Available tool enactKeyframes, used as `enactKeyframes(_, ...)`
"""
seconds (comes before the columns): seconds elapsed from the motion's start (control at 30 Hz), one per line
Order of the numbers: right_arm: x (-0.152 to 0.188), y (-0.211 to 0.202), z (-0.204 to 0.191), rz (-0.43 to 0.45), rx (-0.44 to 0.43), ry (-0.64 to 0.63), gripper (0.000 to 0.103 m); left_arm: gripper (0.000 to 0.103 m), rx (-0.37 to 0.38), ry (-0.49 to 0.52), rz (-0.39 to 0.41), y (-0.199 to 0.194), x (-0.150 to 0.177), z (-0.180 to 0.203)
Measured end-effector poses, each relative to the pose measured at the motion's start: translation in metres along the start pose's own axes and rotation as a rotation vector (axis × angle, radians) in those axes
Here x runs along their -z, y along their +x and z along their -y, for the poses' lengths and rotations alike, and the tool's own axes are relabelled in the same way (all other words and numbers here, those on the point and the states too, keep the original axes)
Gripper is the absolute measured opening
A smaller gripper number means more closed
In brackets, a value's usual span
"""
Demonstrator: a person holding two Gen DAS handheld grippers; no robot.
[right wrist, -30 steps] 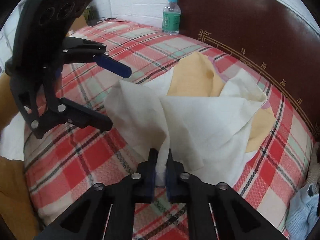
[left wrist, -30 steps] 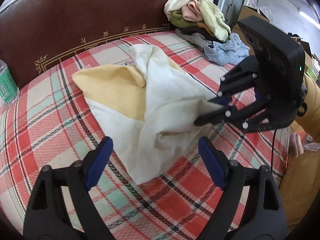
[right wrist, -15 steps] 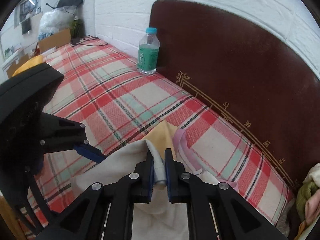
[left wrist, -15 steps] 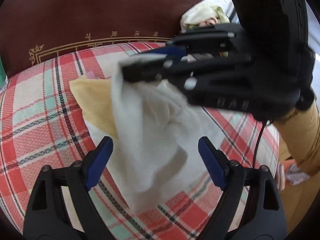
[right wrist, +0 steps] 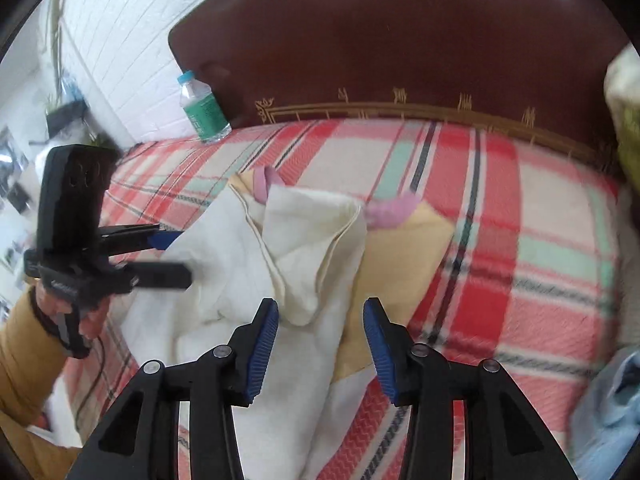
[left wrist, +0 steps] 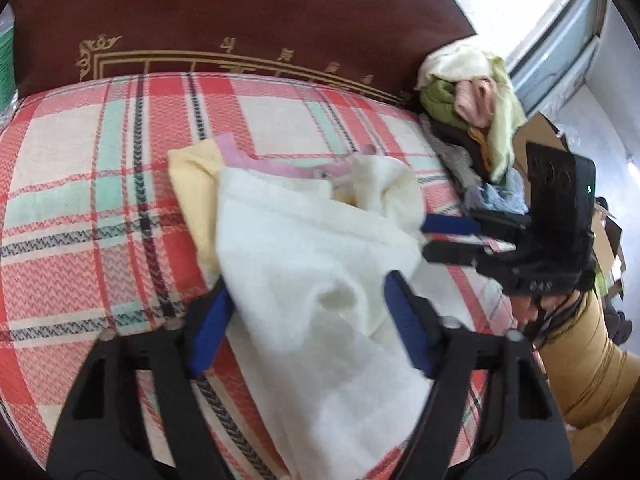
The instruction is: Fold clothes
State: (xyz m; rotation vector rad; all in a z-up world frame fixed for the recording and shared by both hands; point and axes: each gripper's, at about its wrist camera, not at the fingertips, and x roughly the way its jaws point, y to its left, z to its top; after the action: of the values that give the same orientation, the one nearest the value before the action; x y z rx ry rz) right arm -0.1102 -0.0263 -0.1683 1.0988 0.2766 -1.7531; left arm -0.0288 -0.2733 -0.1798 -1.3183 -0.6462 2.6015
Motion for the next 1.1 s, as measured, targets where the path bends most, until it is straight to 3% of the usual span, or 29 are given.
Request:
enactKeyframes(0.03,0.001,0.005,0.001,-0.003,-0.018,0.003,0.045,0.05,-0.02,-0.006,-0.002,0.001,-0.001,-0.002)
enactKeyframes(0.1,0.002,0.011,0.002,-0.004,-0.068,0.016,0.027,0.037,-0.051,-0.025,0.001,0.0,-0.003,-0.005)
enactKeyframes(0.13,0.001,0.014,0.003,-0.003,-0.092,0.024,0.012,0.028,-0.052,-0.038,0.007,-0.001,-0.005,-0.008)
enactKeyframes(0.23,-0.001,0.003,0.011,0.05,-0.159,0.066,0.006,0.017,-0.033,-0.088,0.038,-0.009,-0.004,-0.019)
enactKeyframes(0.4,0.009,-0.047,0.034,0.213,-0.212,0.183,0.004,0.016,-0.015,-0.132,0.072,-0.016,-0.001,-0.031)
enactKeyframes(0.5,0.018,-0.051,0.043,0.198,-0.215,0.212,0.004,0.017,0.04,-0.125,0.068,-0.015,0.001,-0.034)
enactKeyframes(0.53,0.02,-0.048,0.042,0.172,-0.207,0.206,0.01,0.02,0.063,-0.126,0.056,-0.014,0.001,-0.034)
enactKeyframes(0.6,0.02,-0.035,0.034,0.108,-0.168,0.161,0.026,0.048,0.088,-0.117,0.039,-0.012,0.002,-0.032)
enactKeyframes(0.63,0.02,-0.029,0.031,0.085,-0.172,0.142,0.039,0.07,0.088,-0.107,0.039,-0.013,0.002,-0.029)
enactKeyframes(0.67,0.02,-0.023,0.028,0.063,-0.172,0.121,0.041,0.075,0.091,-0.085,0.044,-0.014,0.001,-0.023)
enactKeyframes(0.83,0.009,0.011,0.02,-0.001,-0.158,0.08,0.041,0.073,0.045,0.034,-0.019,-0.003,-0.005,0.006)
enactKeyframes(0.9,0.008,0.014,0.019,-0.002,-0.186,0.077,0.034,0.054,0.027,0.058,-0.036,0.003,-0.006,0.011)
enactKeyframes(0.93,0.008,0.014,0.019,-0.003,-0.2,0.081,0.01,0.025,0.004,0.061,-0.048,0.006,-0.007,0.011)
enactKeyframes(0.97,0.008,0.012,0.018,0.003,-0.211,0.083,0.008,0.012,-0.02,0.062,-0.058,0.008,-0.008,0.012)
enactKeyframes(1.1,0.013,-0.016,0.017,0.104,-0.218,0.098,0.008,0.01,-0.056,0.015,0.026,-0.007,-0.009,0.009)
